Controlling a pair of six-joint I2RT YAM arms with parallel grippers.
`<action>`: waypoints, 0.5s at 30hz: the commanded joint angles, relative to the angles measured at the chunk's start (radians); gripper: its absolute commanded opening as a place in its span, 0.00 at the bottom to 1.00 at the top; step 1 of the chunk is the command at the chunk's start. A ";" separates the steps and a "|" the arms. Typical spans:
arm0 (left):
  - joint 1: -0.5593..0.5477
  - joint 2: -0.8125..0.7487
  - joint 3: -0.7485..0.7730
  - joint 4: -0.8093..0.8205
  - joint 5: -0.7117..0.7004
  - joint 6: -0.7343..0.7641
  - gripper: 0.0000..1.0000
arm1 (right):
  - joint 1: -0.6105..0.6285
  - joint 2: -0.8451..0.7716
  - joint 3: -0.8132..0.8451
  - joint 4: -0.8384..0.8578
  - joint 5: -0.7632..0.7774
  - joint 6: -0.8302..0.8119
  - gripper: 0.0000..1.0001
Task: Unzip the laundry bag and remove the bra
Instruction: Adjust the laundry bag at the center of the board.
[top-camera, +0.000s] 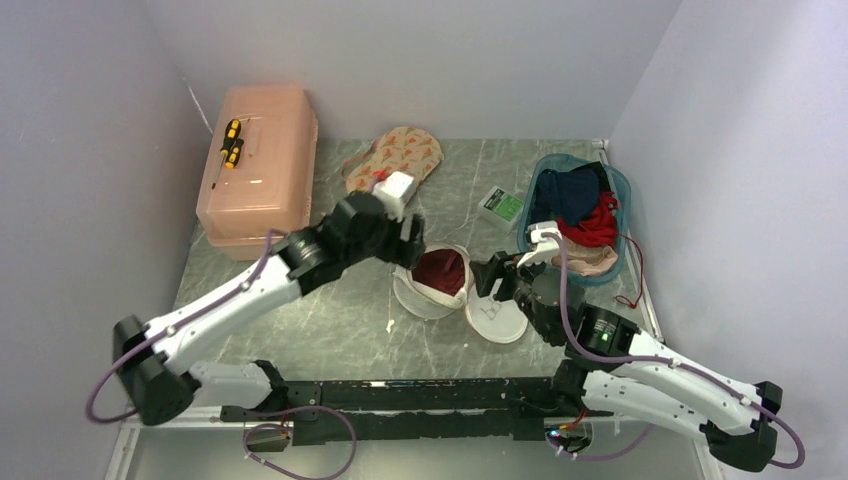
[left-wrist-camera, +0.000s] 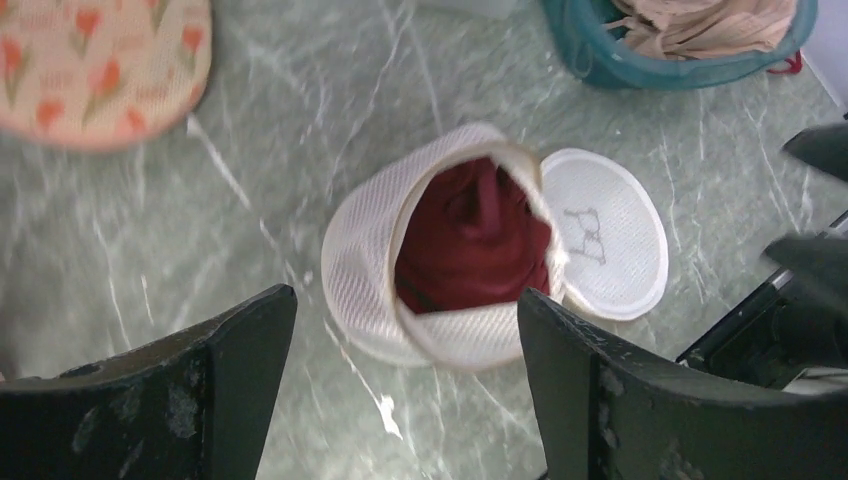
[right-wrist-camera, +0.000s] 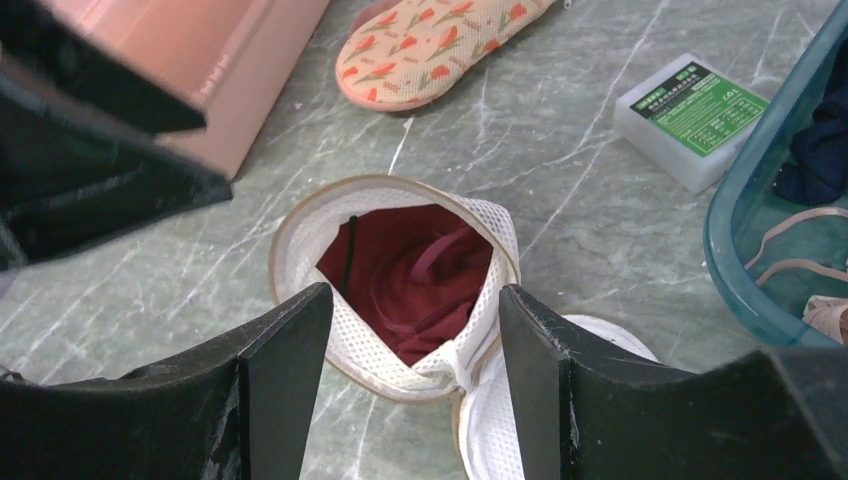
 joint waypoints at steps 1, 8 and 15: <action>0.014 0.220 0.254 -0.200 0.152 0.302 0.87 | 0.003 -0.055 -0.047 0.061 -0.044 -0.038 0.65; 0.054 0.532 0.526 -0.430 0.239 0.460 0.85 | 0.002 -0.108 -0.097 0.000 -0.067 0.008 0.65; 0.121 0.615 0.534 -0.409 0.359 0.464 0.82 | 0.002 -0.145 -0.128 -0.034 -0.073 0.025 0.65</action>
